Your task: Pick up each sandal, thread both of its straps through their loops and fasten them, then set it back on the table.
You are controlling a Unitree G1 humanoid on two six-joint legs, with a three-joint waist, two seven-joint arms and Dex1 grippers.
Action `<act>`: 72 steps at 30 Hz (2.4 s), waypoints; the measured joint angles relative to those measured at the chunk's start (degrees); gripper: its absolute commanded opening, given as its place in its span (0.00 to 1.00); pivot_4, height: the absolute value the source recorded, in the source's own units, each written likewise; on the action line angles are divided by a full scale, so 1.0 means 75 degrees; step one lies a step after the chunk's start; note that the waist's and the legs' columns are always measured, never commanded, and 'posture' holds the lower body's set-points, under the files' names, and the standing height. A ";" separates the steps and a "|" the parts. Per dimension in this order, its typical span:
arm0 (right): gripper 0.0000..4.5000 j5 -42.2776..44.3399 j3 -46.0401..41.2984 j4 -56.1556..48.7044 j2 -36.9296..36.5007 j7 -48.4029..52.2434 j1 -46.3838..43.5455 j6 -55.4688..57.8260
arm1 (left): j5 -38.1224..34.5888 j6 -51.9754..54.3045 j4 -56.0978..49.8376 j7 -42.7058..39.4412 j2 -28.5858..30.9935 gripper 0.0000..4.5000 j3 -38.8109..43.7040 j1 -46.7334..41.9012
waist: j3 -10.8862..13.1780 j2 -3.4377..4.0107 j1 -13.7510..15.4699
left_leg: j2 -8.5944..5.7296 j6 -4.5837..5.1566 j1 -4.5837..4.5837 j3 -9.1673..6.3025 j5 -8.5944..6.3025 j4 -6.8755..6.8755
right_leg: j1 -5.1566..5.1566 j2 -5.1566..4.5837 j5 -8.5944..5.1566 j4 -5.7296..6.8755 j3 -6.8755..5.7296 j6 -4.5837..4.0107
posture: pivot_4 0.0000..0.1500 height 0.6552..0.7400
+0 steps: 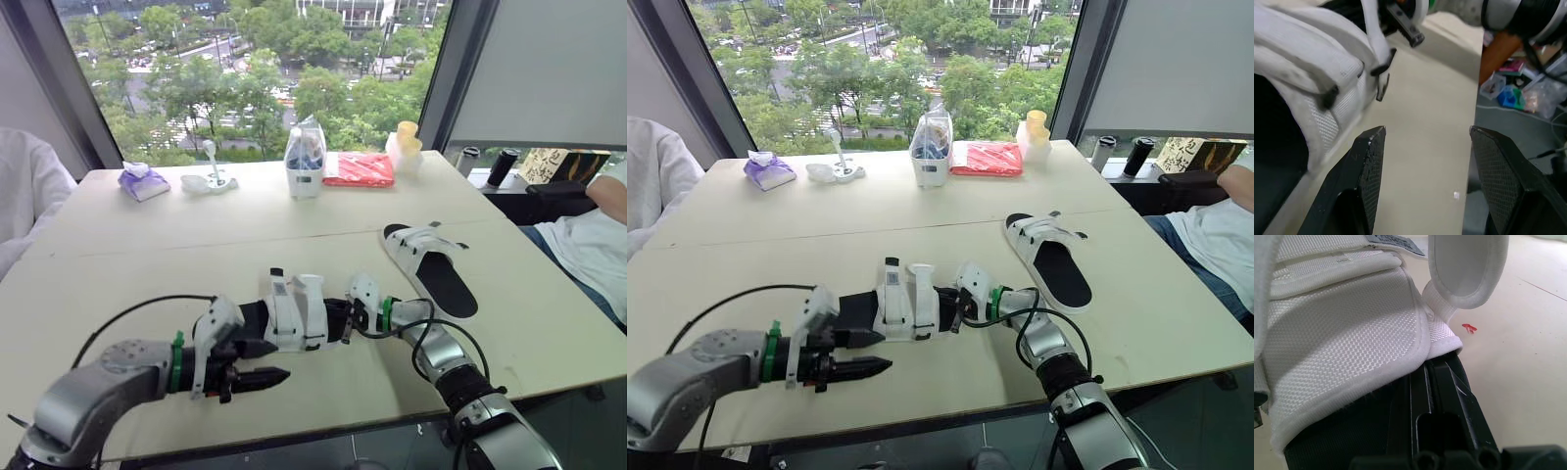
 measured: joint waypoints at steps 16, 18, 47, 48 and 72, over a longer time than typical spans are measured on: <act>0.00 0.0000 -0.0004 -0.0022 -0.0062 0.0143 -0.0003 -0.0004 | 0.1199 -0.1411 0.1867 -0.0148 -0.1345 0.62 -0.1327 -0.0811 | -0.0039 0.0034 0.0087 | 0.0043 0.0016 0.0001 0.0012 -0.0005 -0.0011 | 0.0042 0.0020 0.0040 -0.0054 -0.0041 -0.0049 | 1.00 1.00; 0.00 0.0000 -0.0004 -0.0031 -0.0062 0.0140 0.0002 -0.0004 | 0.1255 -0.1417 0.1972 -0.0186 -0.1457 0.62 -0.1394 -0.0916 | -0.0041 0.0032 0.0086 | 0.0043 0.0017 0.0001 0.0013 -0.0005 -0.0011 | 0.0042 0.0021 0.0040 -0.0054 -0.0041 -0.0049 | 1.00 1.00; 0.00 0.0000 0.0033 -0.0142 0.0053 0.0043 0.0066 -0.0003 | -0.0601 0.0555 0.0784 -0.1696 0.0392 0.01 -0.0981 -0.0474 | -0.0038 0.0077 0.0076 | 0.0119 0.0022 -0.0009 0.0022 -0.0016 -0.0019 | -0.0012 0.0127 0.0050 -0.0060 -0.0031 -0.0081 | 1.00 1.00; 0.00 0.0000 0.0034 -0.0142 0.0059 0.0048 0.0062 -0.0003 | -0.0736 0.0681 0.0771 -0.1743 0.0455 0.01 -0.0964 -0.0564 | -0.0037 0.0077 0.0072 | 0.0118 0.0023 -0.0012 0.0023 -0.0016 -0.0020 | -0.0011 0.0127 0.0050 -0.0061 -0.0031 -0.0081 | 1.00 1.00; 0.00 -0.0063 0.0040 0.0101 0.0193 -0.0050 -0.0075 -0.0004 | -0.2276 0.3406 0.5523 0.1197 -0.2307 0.45 0.1016 -0.4296 | -0.0043 0.0064 0.0057 | 0.0104 0.0018 0.0031 0.0027 -0.0013 0.0002 | 0.0048 0.0181 0.0057 -0.0021 -0.0036 -0.0084 | 1.00 1.00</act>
